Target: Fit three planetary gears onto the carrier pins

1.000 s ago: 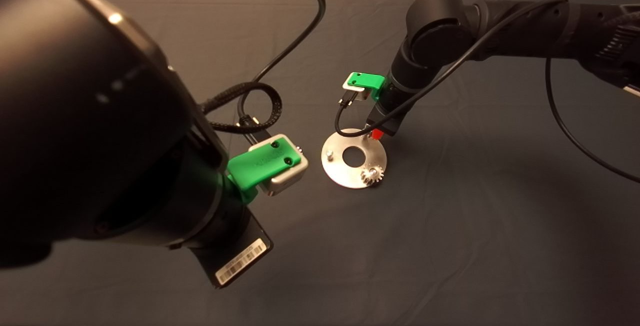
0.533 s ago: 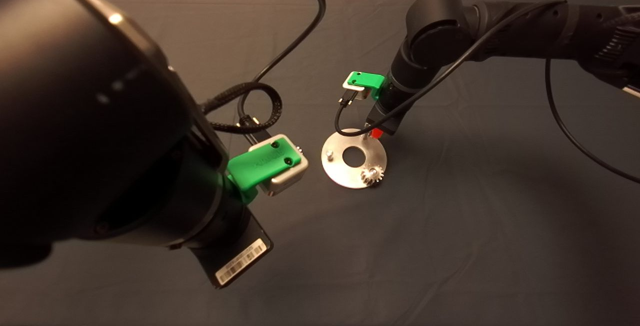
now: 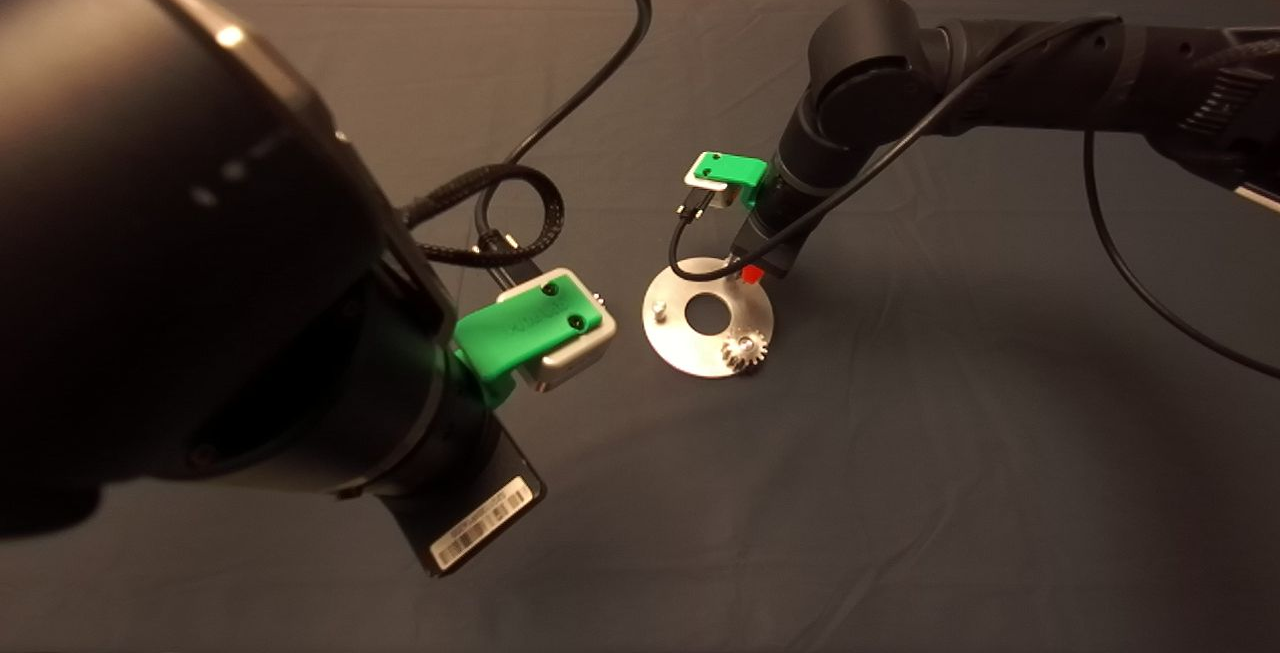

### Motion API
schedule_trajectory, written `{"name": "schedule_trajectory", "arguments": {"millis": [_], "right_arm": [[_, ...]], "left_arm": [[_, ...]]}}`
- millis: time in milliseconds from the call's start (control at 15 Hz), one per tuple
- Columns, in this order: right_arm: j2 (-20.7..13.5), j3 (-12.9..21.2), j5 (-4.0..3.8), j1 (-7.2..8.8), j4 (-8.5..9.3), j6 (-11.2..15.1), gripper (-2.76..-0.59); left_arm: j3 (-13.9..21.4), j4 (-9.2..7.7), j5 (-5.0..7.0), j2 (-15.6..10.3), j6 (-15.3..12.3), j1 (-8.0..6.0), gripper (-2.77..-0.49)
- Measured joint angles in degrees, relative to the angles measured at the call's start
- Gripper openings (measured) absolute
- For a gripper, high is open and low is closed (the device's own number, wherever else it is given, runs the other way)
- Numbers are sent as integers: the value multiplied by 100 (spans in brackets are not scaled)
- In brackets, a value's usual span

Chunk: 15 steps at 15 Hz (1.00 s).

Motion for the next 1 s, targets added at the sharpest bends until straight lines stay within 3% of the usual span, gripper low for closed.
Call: {"name": "schedule_trajectory", "arguments": {"millis": [267, 333, 467, 533, 1000], "right_arm": [[1, -2, 18, -30, -90, 0, -244], [1, -5, 74, -30, -91, 2, -245], [12, -7, 272, -30, -96, 20, -245], [32, -9, 297, -30, -102, 20, -245], [111, -83, 324, -30, -110, 20, -244]], "left_arm": [[2, 0, 0, 0, 0, 2, -164], [0, 0, 0, 0, 0, 2, -164], [1, 0, -1, 0, 0, 2, -164], [0, -1, 0, 0, 0, 1, -164], [2, -6, -1, 1, 0, 0, -164]]}}
